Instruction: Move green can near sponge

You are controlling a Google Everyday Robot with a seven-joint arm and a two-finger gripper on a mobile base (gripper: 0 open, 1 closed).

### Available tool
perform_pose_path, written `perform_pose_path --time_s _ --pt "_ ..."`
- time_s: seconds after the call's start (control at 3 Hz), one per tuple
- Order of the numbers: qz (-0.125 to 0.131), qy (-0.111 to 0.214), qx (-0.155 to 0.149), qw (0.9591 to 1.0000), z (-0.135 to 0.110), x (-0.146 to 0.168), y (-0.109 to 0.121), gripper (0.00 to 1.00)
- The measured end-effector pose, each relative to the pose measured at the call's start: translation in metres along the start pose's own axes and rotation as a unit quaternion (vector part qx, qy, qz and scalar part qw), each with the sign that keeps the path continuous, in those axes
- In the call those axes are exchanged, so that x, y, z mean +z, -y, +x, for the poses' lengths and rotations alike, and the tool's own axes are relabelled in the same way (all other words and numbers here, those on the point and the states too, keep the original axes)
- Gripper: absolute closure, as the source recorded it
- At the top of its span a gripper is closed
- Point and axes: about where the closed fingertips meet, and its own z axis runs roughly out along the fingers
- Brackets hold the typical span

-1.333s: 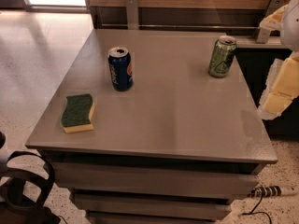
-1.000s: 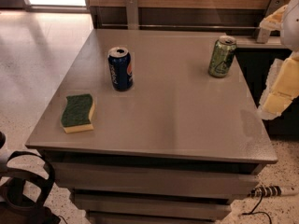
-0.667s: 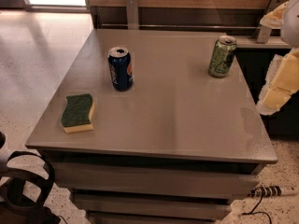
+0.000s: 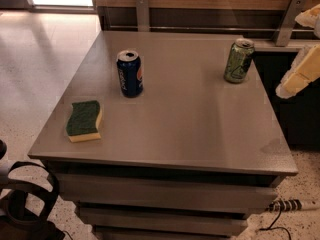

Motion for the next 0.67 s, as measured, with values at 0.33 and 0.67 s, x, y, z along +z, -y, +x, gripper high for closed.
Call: perform_pose_path --time_s 0.33,0.67 --pt "0.031 0.059 0.048 0.9967 0.02 0.01 0.038 0.0" --pt "0.058 0.119 0.089 0.9872 0.035 0.019 0.074 0.0"
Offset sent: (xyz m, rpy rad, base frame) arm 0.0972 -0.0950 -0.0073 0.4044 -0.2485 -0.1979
